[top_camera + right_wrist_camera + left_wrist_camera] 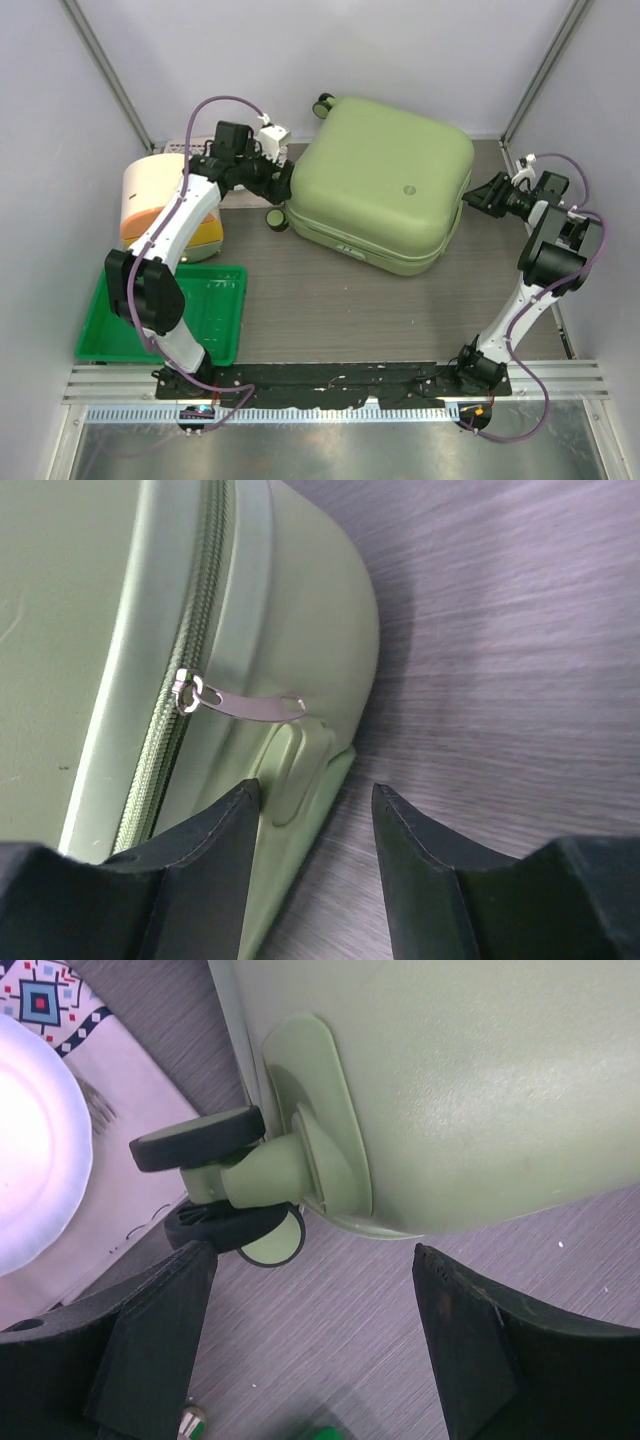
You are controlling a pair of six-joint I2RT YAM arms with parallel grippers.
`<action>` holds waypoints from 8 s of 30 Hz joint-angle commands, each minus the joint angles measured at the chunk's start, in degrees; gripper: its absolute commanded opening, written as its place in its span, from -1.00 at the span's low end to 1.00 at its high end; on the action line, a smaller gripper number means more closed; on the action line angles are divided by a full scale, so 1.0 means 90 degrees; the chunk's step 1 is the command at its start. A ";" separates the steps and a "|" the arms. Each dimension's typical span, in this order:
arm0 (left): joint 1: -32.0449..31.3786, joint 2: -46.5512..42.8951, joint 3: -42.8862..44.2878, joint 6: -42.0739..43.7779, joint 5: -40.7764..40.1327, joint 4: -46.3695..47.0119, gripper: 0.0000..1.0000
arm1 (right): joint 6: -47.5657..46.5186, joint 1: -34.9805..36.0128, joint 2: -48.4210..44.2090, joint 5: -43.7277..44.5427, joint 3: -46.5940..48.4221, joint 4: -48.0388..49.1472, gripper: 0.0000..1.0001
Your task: Open, take out, and arrange the luggage
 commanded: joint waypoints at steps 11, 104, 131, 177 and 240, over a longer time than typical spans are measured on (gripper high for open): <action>0.0186 -0.0520 -0.0711 -0.0729 -0.0152 0.0242 0.69 | 0.2945 0.0206 0.0497 -0.0833 -0.0937 0.2255 -0.07; -0.2713 -0.1086 -0.1716 0.0879 0.1166 0.1346 0.61 | -0.4575 0.0703 -0.3536 0.0105 -0.2333 -0.1192 -0.99; -0.5146 0.0797 -0.2636 0.3202 -0.2690 0.5301 0.40 | -0.2367 0.1954 -0.6486 0.1901 -0.4658 -0.0256 -0.98; -0.4755 0.1032 -0.2509 0.3174 -0.1403 0.2802 -1.00 | -0.4253 0.0537 -0.2590 0.0397 -0.1914 0.1403 -0.98; 0.0245 -0.0093 -0.1171 -0.4443 0.1136 0.3034 0.82 | -0.2828 0.2872 -0.3715 0.3512 0.0468 -0.2502 0.21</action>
